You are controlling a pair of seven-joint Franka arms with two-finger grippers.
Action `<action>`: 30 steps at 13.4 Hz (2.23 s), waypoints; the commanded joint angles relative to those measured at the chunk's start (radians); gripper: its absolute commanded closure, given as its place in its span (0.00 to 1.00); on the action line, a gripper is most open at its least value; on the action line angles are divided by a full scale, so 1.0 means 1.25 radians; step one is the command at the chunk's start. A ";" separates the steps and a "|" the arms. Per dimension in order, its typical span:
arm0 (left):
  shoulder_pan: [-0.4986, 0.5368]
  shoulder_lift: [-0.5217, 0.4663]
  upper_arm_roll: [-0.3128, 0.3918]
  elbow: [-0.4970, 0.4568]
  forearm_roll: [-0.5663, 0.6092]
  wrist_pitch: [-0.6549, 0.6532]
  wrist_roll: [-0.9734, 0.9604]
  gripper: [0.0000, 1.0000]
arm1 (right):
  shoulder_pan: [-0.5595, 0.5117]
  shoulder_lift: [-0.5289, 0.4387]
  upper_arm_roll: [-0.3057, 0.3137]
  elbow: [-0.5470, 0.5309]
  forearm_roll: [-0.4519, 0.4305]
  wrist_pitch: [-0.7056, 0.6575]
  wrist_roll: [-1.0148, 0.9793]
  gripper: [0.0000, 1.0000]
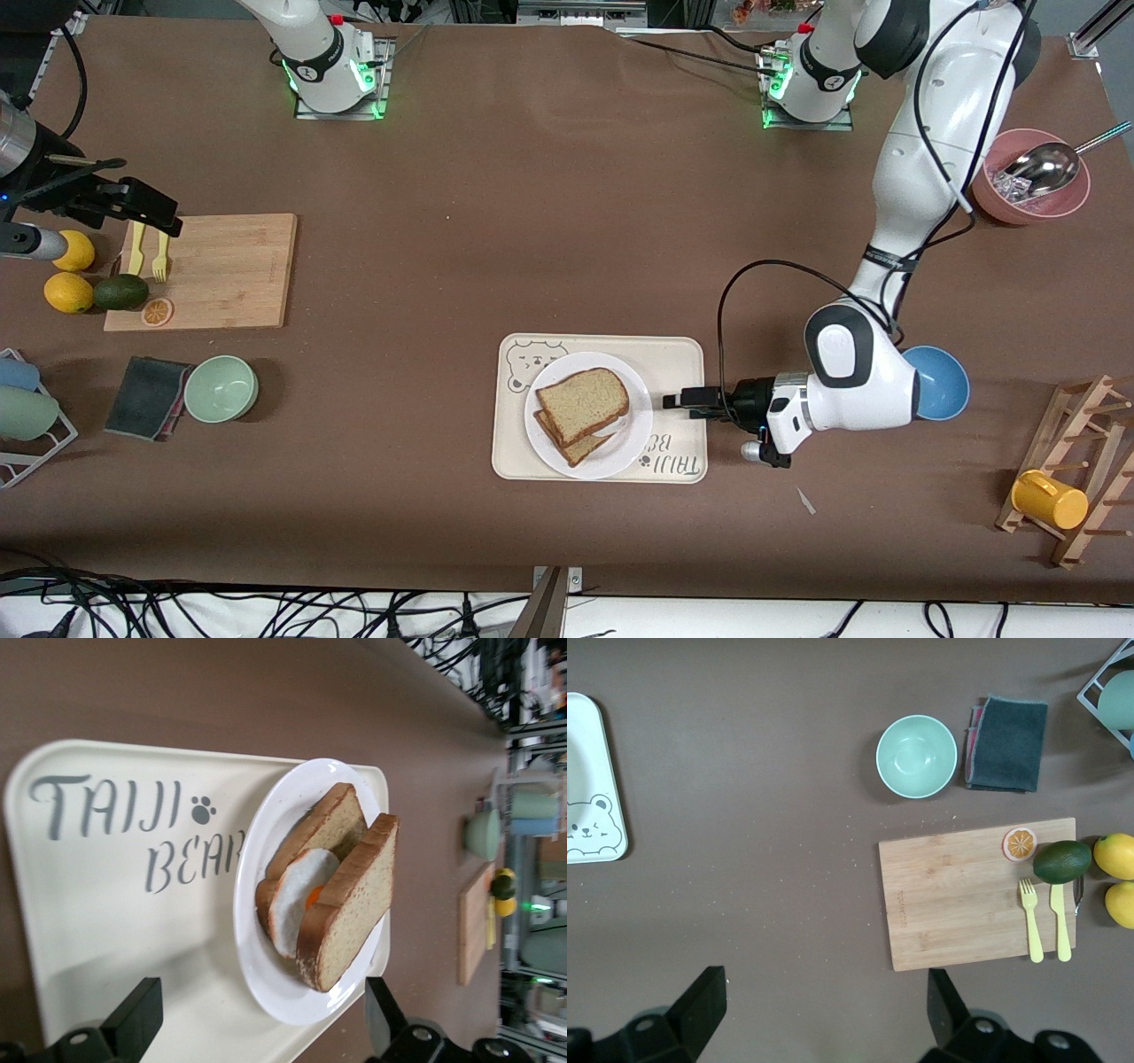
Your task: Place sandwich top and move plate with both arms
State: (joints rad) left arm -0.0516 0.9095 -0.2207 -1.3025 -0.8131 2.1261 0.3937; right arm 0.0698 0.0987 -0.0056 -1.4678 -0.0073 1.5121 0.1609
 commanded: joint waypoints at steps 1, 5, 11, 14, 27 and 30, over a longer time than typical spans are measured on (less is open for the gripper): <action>0.002 -0.054 0.006 -0.010 0.149 -0.050 -0.097 0.00 | -0.001 -0.004 -0.002 -0.005 -0.003 0.005 0.000 0.00; 0.004 -0.131 0.010 -0.011 0.364 -0.170 -0.164 0.00 | -0.001 -0.003 -0.002 -0.008 -0.004 0.004 0.000 0.00; 0.002 -0.278 0.002 -0.012 0.678 -0.361 -0.312 0.00 | 0.003 -0.005 0.002 -0.014 -0.009 0.004 -0.007 0.00; 0.008 -0.368 0.001 -0.018 0.684 -0.451 -0.414 0.00 | 0.006 -0.004 0.002 -0.011 -0.002 0.004 -0.006 0.00; 0.061 -0.766 0.040 -0.324 0.647 -0.334 -0.420 0.00 | 0.006 -0.008 0.000 -0.014 0.003 0.002 0.037 0.00; 0.060 -0.773 0.062 -0.326 0.636 -0.391 -0.414 0.00 | 0.006 -0.008 0.000 -0.012 0.003 0.003 0.037 0.00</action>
State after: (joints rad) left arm 0.0256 -0.0235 -0.1680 -1.6785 0.0073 1.6636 -0.1307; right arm 0.0761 0.0995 -0.0051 -1.4812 -0.0076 1.5143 0.1943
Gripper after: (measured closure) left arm 0.000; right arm 0.000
